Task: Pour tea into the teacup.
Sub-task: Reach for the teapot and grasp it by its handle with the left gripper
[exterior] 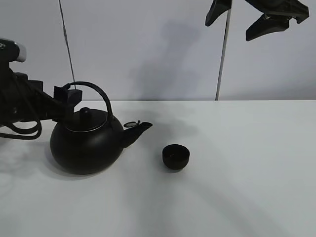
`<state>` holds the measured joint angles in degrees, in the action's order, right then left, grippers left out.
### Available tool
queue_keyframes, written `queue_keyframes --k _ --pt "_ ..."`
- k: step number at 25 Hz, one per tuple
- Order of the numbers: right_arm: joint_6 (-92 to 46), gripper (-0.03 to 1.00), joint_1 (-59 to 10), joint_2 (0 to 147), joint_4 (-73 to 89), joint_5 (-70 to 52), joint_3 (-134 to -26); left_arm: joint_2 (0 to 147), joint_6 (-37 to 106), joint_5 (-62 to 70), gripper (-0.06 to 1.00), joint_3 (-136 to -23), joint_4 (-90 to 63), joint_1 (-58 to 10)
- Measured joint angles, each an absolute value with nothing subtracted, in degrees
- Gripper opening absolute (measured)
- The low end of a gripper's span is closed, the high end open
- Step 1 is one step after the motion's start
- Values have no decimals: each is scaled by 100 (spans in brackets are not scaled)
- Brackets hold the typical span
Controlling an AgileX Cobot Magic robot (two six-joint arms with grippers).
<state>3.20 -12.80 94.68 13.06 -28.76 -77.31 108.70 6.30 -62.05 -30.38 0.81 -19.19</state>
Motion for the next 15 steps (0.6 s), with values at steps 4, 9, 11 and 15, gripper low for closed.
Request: queue_keyframes --k 4,9,11,15 --pt "320 58 -1280 9468 1306 -2876 -7731 10870 630 -6091 58 -3124 93 -1919" --pt "320 58 -1280 9468 1306 -2870 -7731 10870 630 -5950 51 -3158 207 -1919" --pt "320 58 -1280 9468 1306 -2870 -7731 10870 624 -5881 49 -3158 296 -1919" --pt "320 58 -1280 9468 1306 -2870 -7731 10874 618 -5858 42 -3158 373 -1919"
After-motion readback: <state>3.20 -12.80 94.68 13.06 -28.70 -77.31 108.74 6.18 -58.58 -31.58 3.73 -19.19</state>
